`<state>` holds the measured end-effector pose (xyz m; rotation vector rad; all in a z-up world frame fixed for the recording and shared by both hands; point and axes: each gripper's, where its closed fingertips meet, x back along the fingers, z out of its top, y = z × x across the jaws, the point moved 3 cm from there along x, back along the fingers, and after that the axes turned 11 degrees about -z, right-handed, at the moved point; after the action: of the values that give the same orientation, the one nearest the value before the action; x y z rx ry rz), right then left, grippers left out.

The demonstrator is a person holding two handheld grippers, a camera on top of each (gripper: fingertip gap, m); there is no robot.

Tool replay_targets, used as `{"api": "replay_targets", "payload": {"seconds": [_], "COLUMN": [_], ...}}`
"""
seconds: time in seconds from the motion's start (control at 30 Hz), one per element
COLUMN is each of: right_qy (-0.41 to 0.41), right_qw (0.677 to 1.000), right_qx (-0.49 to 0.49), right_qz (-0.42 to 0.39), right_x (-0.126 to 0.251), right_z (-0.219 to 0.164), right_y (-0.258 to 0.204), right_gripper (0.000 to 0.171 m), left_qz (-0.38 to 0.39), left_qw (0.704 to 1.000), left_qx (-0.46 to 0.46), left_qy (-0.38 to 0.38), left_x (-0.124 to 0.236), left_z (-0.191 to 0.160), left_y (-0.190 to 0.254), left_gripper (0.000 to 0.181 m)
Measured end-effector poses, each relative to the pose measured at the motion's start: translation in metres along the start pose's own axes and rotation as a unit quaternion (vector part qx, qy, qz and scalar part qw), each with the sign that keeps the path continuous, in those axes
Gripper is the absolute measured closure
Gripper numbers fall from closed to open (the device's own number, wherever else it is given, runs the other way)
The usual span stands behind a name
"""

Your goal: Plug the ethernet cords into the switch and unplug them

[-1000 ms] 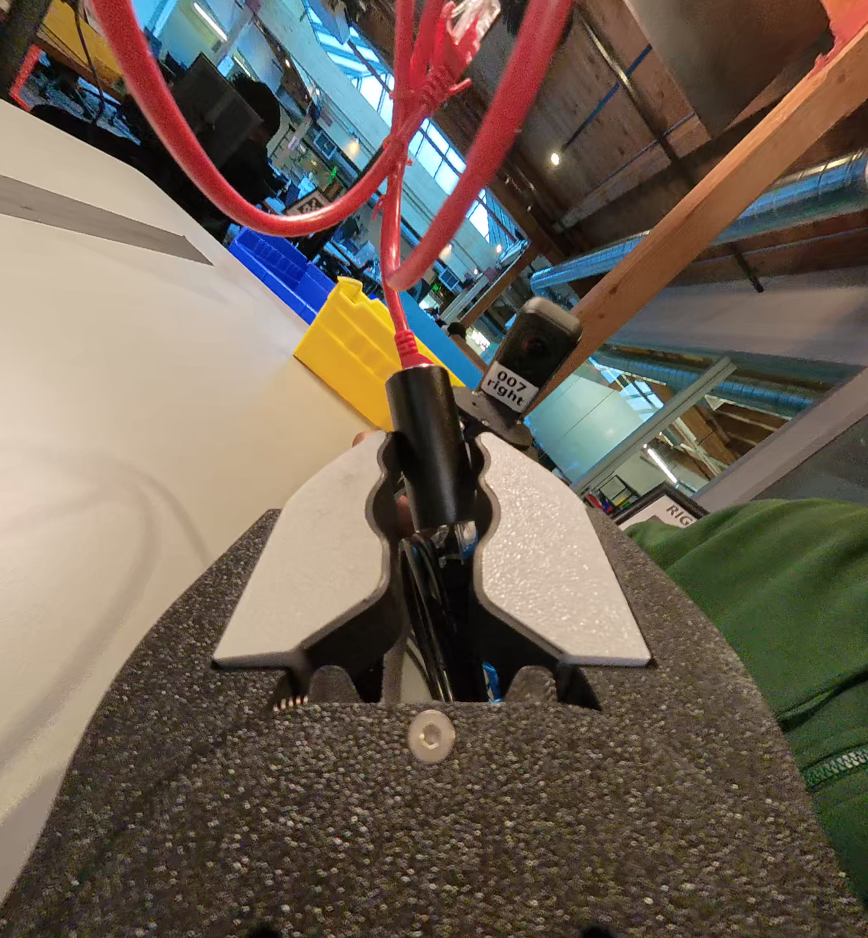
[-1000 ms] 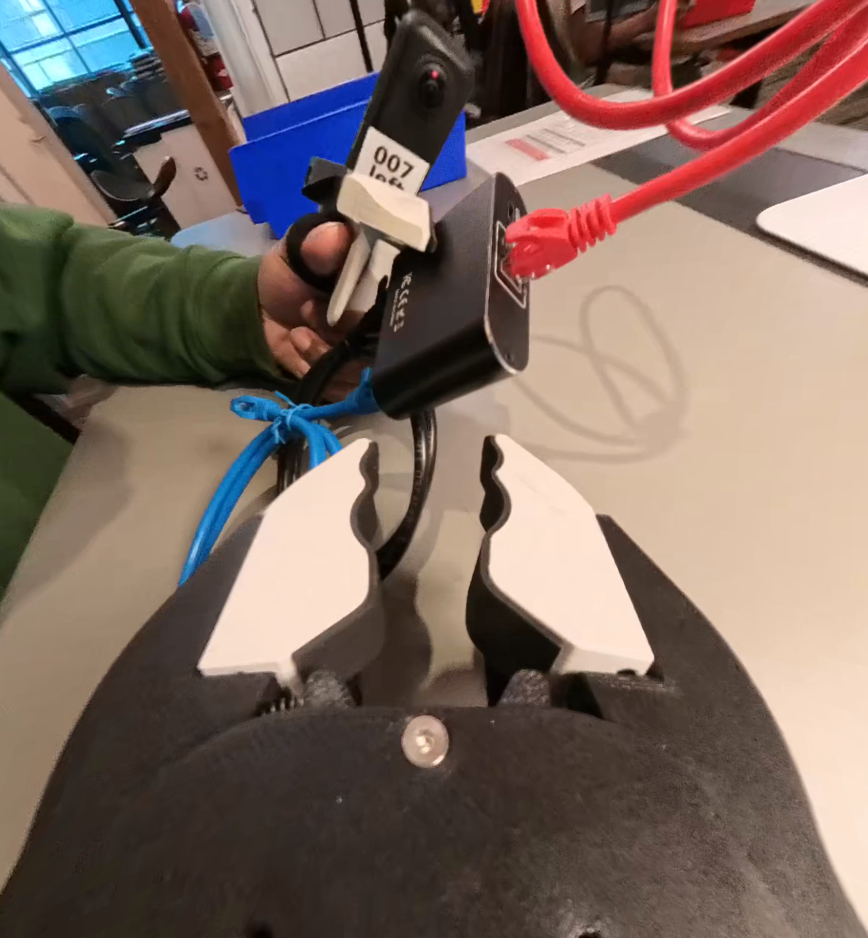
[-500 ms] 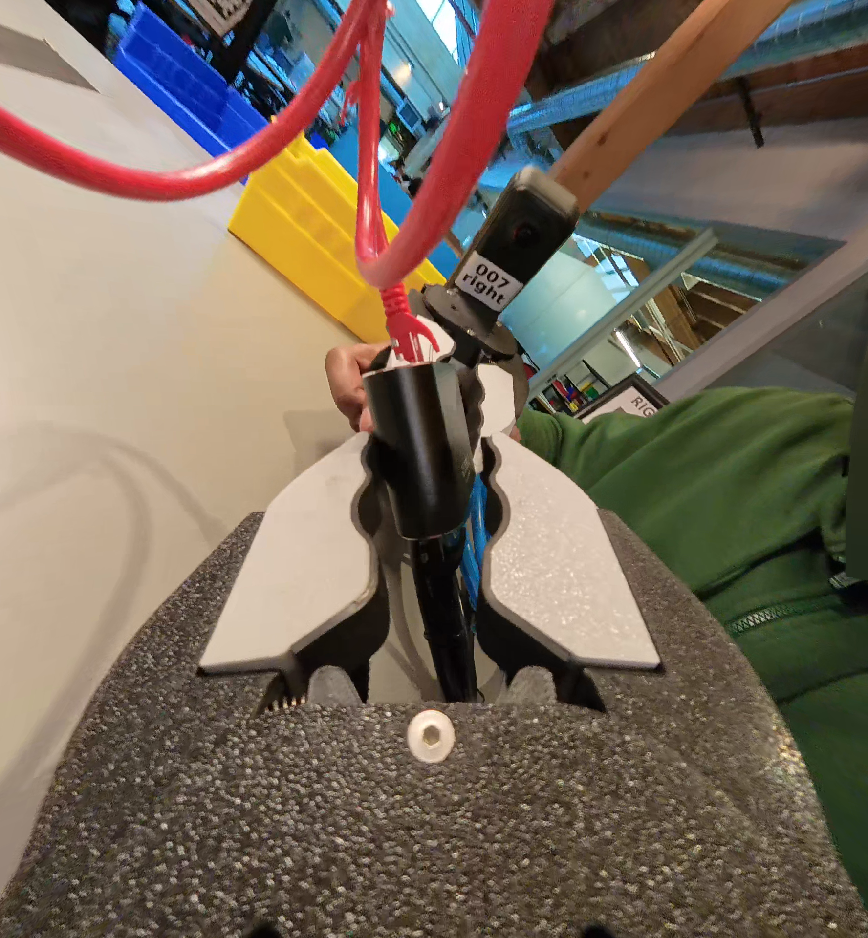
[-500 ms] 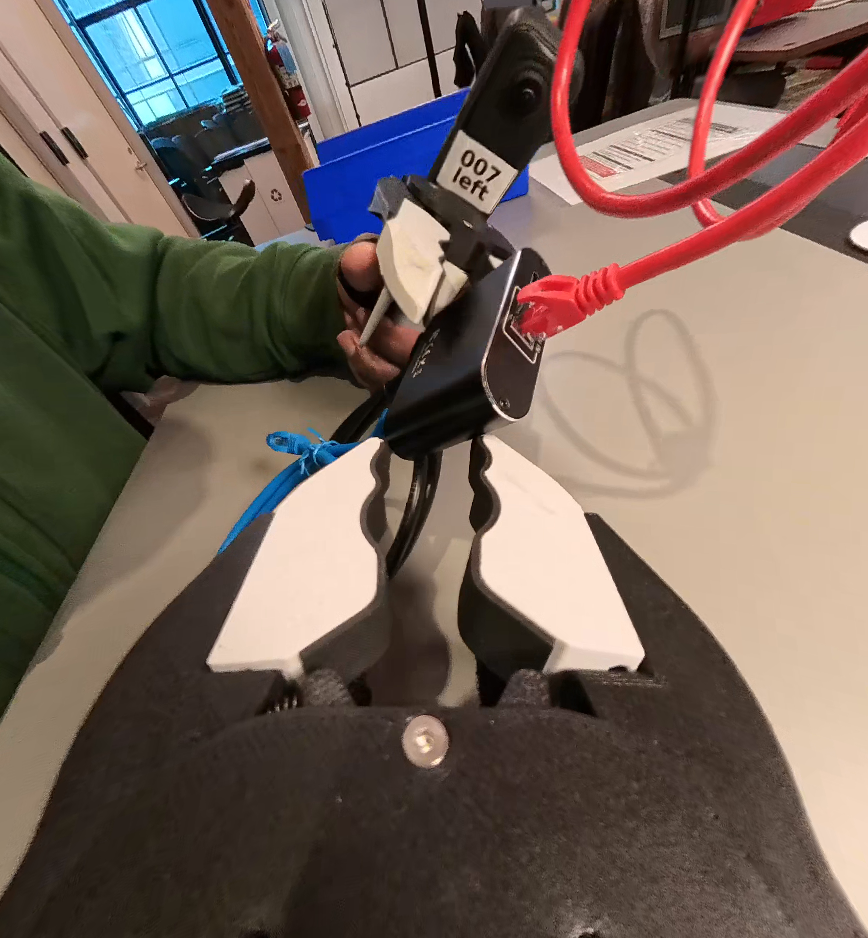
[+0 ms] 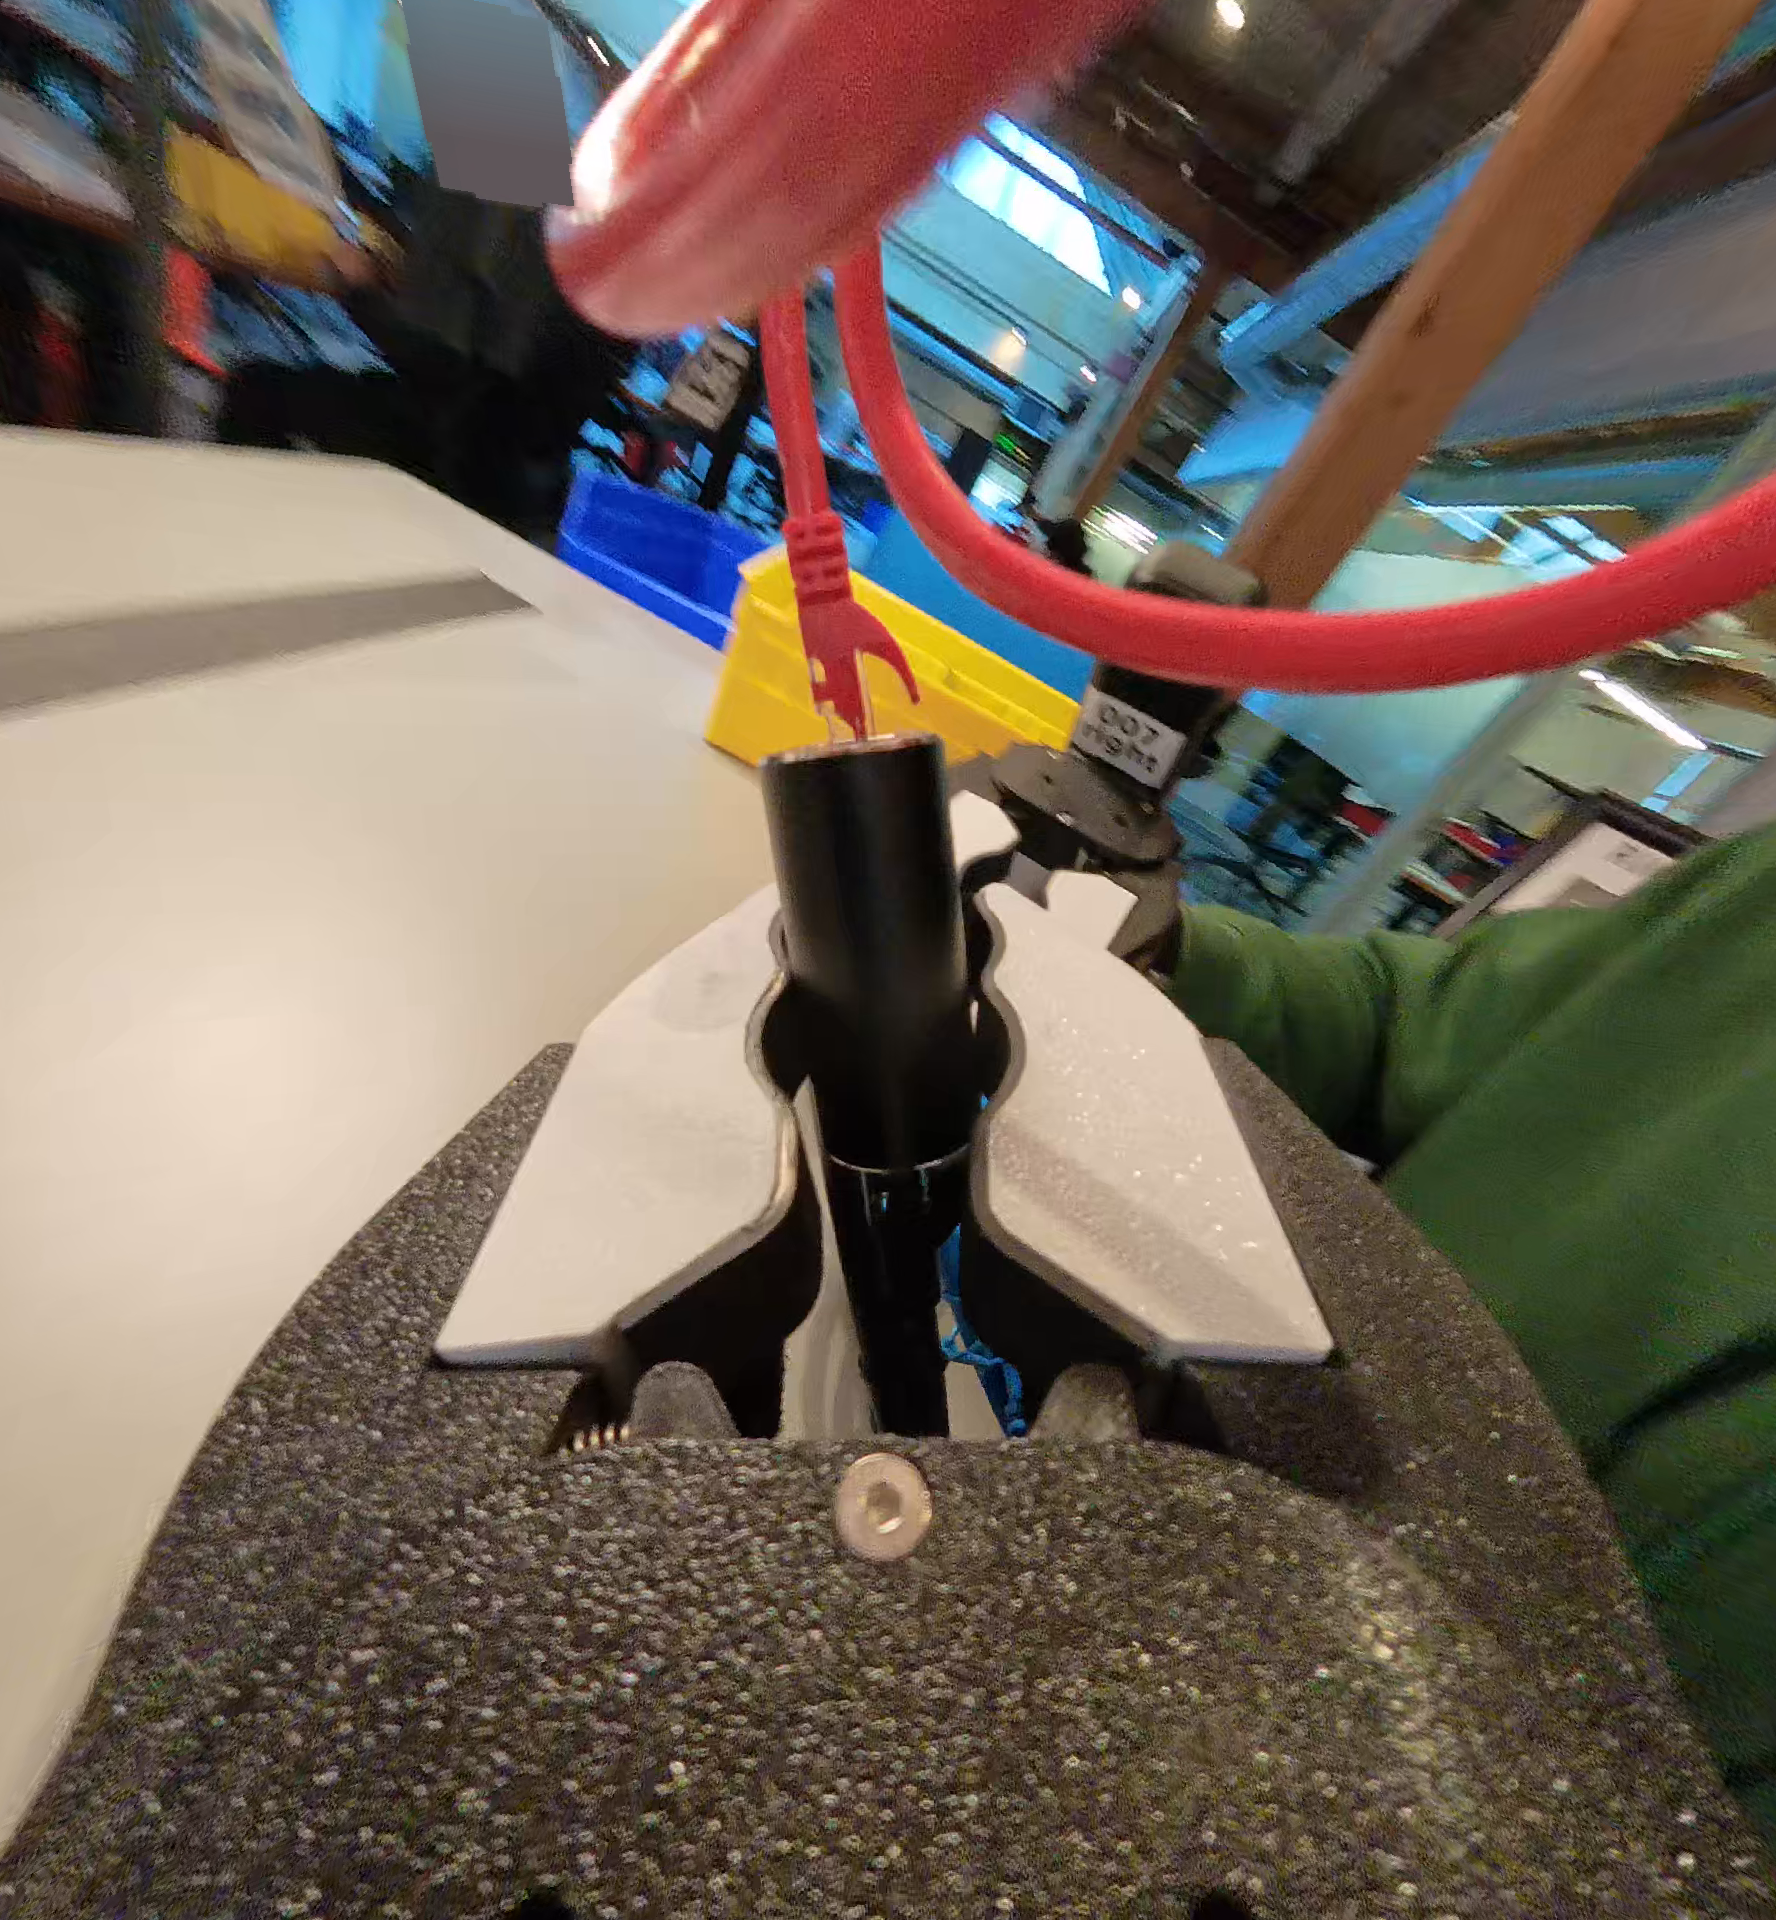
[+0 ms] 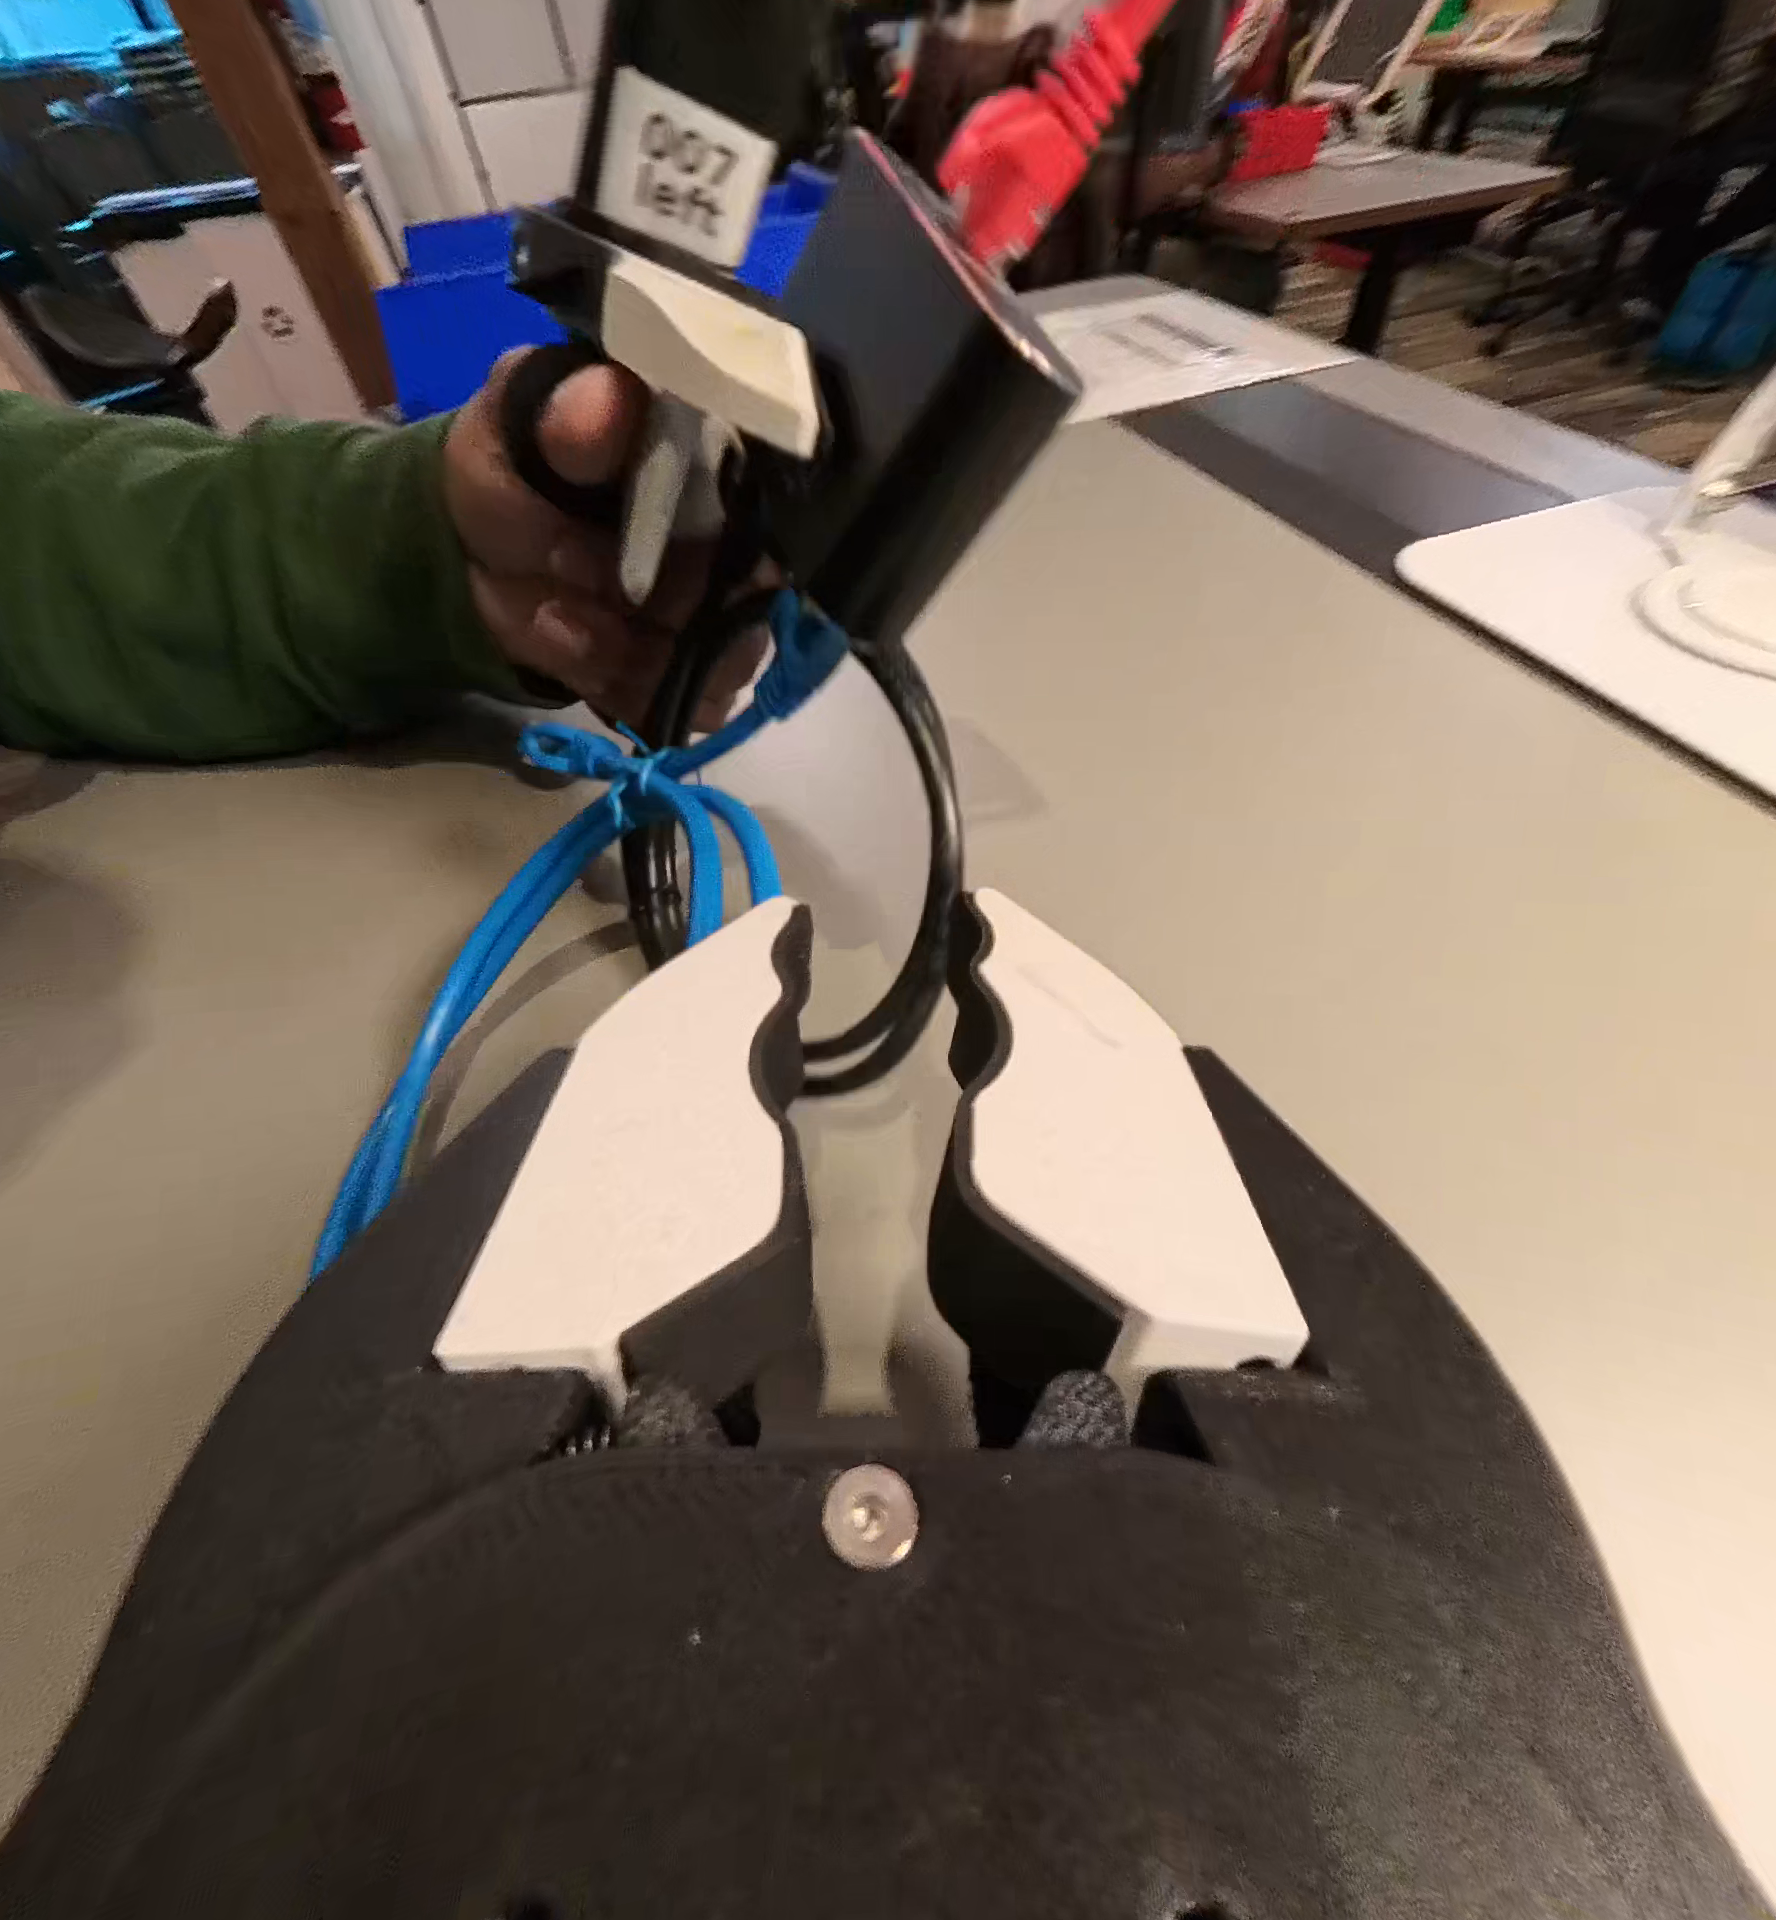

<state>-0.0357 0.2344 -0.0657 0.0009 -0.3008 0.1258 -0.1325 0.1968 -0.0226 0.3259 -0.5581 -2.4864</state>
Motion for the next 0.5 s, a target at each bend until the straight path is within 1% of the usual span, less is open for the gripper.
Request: {"api": "replay_targets", "payload": {"seconds": [0.07,0.13,0.17,0.2,0.23,0.33,0.43,0.5], "right_qy": [0.022,0.032,0.029,0.028,0.023,0.011,0.01,0.012], "right_qw": [0.999,0.997,0.996,0.994,0.992,0.993,0.997,0.999], "right_qx": [-0.002,0.012,0.024,0.035,0.048,0.055,0.036,0.007], "right_qz": [-0.034,-0.069,-0.084,-0.103,-0.114,-0.104,-0.071,-0.052], "right_x": [0.004,0.01,0.013,0.015,0.017,0.015,0.001,-0.012], "right_z": [0.008,0.014,0.016,0.018,0.019,0.022,0.027,0.033], "right_y": [0.01,0.018,0.021,0.023,0.024,0.011,-0.011,-0.025], "right_gripper": [0.145,0.143,0.142,0.138,0.14,0.14,0.141,0.142], "left_qz": [0.036,0.06,0.071,0.08,0.087,0.103,0.108,0.097], "left_qw": [0.998,0.995,0.992,0.99,0.988,0.977,0.967,0.964], "left_qx": [-0.028,-0.041,-0.041,-0.035,-0.025,0.002,0.012,0.013], "left_qy": [0.033,0.073,0.094,0.113,0.128,0.185,0.231,0.246], "left_x": [0.011,0.02,0.024,0.027,0.029,0.034,0.032,0.027], "left_z": [0.015,0.023,0.025,0.025,0.024,0.02,0.014,0.009], "left_y": [-0.002,-0.004,-0.006,-0.01,-0.013,-0.02,-0.021,-0.019], "left_gripper": [0.153,0.153,0.153,0.153,0.153,0.153,0.153,0.153]}}
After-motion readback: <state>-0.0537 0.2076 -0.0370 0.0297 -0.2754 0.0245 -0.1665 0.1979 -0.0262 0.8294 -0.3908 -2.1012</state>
